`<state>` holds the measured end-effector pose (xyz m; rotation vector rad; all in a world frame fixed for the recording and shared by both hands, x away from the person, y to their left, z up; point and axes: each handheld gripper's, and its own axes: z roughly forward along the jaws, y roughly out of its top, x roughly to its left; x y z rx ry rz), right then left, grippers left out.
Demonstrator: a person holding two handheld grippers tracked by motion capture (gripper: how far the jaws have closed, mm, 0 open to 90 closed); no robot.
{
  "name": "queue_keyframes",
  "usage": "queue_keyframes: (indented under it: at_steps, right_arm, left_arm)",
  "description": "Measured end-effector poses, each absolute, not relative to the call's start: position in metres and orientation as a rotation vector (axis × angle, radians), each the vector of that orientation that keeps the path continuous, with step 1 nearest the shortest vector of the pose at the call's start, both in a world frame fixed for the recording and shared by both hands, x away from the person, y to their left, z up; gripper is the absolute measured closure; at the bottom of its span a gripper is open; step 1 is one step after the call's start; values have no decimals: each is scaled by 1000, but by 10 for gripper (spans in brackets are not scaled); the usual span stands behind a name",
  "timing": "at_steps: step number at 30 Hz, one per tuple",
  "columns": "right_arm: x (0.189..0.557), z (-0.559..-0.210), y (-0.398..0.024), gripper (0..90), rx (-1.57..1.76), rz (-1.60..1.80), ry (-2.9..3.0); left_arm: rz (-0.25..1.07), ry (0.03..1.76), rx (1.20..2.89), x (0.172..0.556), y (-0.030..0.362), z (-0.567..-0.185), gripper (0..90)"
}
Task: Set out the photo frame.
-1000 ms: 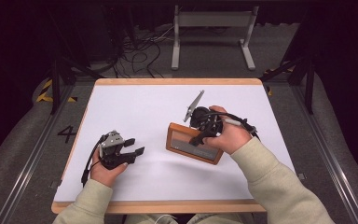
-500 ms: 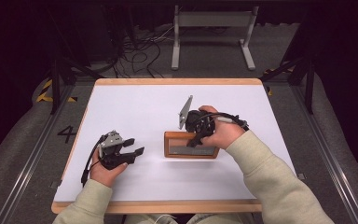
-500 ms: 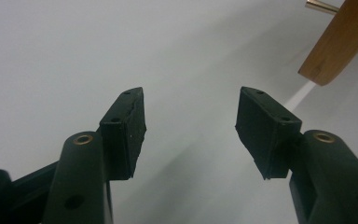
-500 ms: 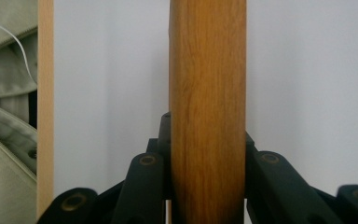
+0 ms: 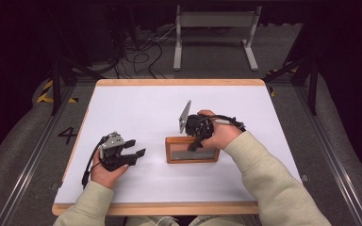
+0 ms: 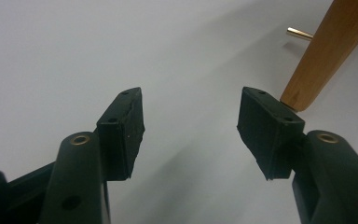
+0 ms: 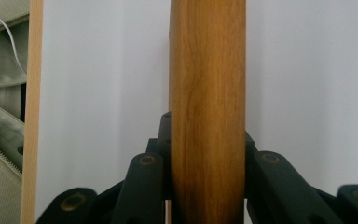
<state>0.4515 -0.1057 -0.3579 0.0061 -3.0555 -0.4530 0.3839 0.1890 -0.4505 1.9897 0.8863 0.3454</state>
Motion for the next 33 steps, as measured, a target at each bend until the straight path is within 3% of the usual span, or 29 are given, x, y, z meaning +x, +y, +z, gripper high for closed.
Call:
queue_keyframes:
  at_steps: [9, 13, 18, 23, 27, 33]
  right_arm:
    - [462, -361, -113, 689, -143, -553, -3019]
    - [466, -362, -116, 575, -253, -595, -3043]
    - [469, -361, -120, 536, -376, -604, -3049]
    - [472, -364, -124, 350, -502, -639, -3063]
    - [470, -361, -128, 289, -522, -717, -3073]
    - [466, -350, -137, 274, -547, -824, -3086]
  left_arm:
    - [347, 886, 1990, 384, 189, -451, 408]
    - [346, 889, 1987, 384, 189, -451, 406]
    - [344, 890, 1987, 384, 189, -451, 404]
    - [346, 887, 1988, 384, 189, -451, 401]
    - [343, 888, 1988, 384, 189, -451, 398]
    - [347, 889, 1980, 382, 189, -450, 385]
